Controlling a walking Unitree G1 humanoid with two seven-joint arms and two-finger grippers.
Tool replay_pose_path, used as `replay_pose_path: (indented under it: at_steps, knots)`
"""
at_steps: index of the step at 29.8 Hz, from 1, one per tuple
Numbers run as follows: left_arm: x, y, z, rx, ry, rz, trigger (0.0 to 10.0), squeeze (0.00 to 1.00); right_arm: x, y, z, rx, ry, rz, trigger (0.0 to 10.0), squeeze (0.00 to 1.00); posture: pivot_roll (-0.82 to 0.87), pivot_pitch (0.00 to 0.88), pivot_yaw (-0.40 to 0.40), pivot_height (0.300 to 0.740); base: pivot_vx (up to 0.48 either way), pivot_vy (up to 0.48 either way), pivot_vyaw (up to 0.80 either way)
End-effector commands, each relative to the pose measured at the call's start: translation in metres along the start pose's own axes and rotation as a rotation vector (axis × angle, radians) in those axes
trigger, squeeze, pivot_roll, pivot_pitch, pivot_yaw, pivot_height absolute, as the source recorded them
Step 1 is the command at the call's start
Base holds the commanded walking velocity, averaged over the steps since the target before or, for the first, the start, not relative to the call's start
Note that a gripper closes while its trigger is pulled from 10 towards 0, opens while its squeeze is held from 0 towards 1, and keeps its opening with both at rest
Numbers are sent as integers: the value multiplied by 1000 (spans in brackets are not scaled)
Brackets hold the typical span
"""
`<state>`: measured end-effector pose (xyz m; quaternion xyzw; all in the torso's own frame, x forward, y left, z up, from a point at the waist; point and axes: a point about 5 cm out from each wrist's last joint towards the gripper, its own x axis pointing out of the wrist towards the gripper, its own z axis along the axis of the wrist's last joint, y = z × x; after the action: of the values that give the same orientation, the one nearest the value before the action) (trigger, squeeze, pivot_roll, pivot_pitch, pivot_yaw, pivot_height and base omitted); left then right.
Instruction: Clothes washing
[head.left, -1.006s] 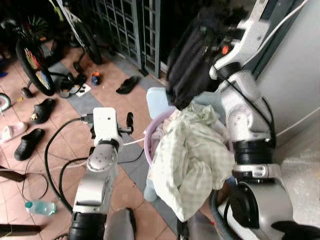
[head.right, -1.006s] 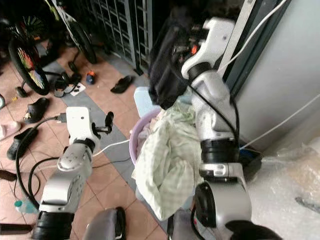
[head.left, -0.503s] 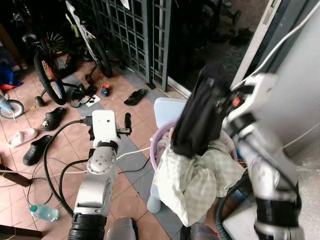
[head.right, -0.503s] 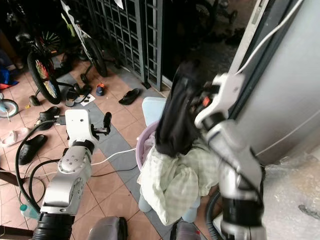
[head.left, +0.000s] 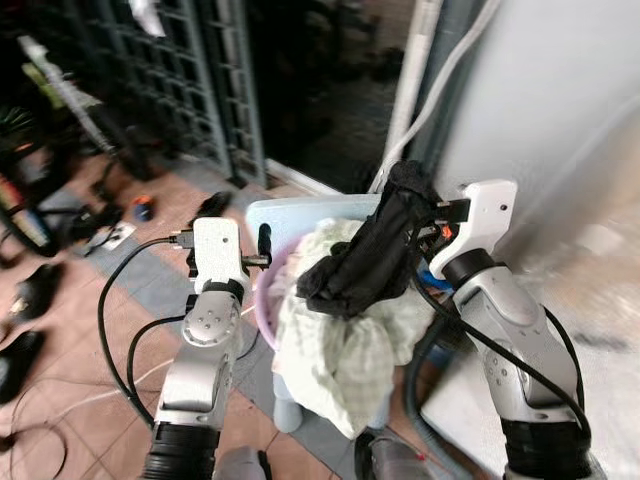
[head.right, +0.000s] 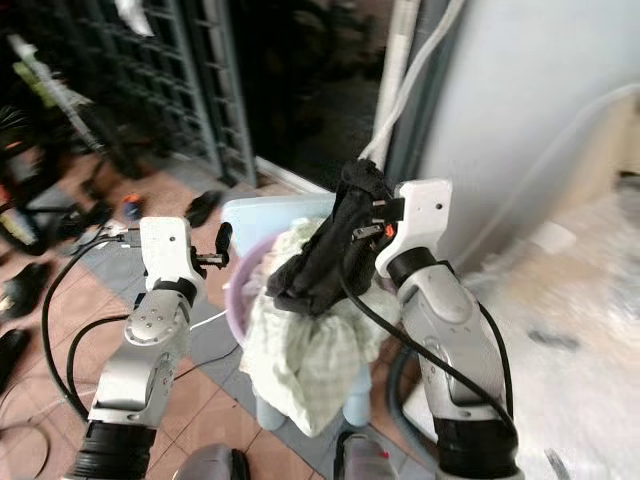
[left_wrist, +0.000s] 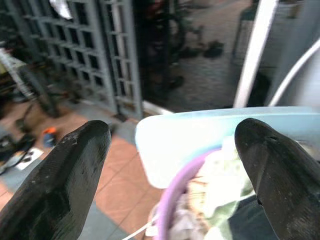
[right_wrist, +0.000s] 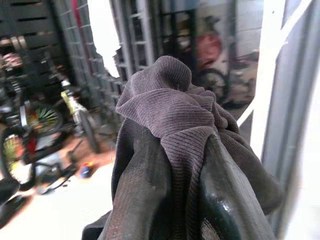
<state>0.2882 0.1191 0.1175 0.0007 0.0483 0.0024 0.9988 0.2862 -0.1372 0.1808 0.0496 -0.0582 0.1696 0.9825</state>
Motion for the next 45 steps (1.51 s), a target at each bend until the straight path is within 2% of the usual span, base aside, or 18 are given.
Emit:
replay_pose_path:
  at_steps: [1,25,32,45]
  knots:
    - [-1,3,-1,4,0,15,10000,0,6,5,6,-21,-23,24,10000,0,-6,24,34,740,0,0,0]
    - [-2,1,-3,2,6,10,10000,0,11,3,2,-35,-2,-3,10000,0,-8,29,34,740,-219,0,0]
    - [-3,0,-1,-26,-8,-38,10000,0,12,3,1,-38,4,-5,10000,0,-8,32,34,740,0,0,-800]
    - [-5,-1,-1,-37,-9,-50,10000,0,13,3,1,-44,0,-5,10000,0,-9,39,32,740,0,0,-800]
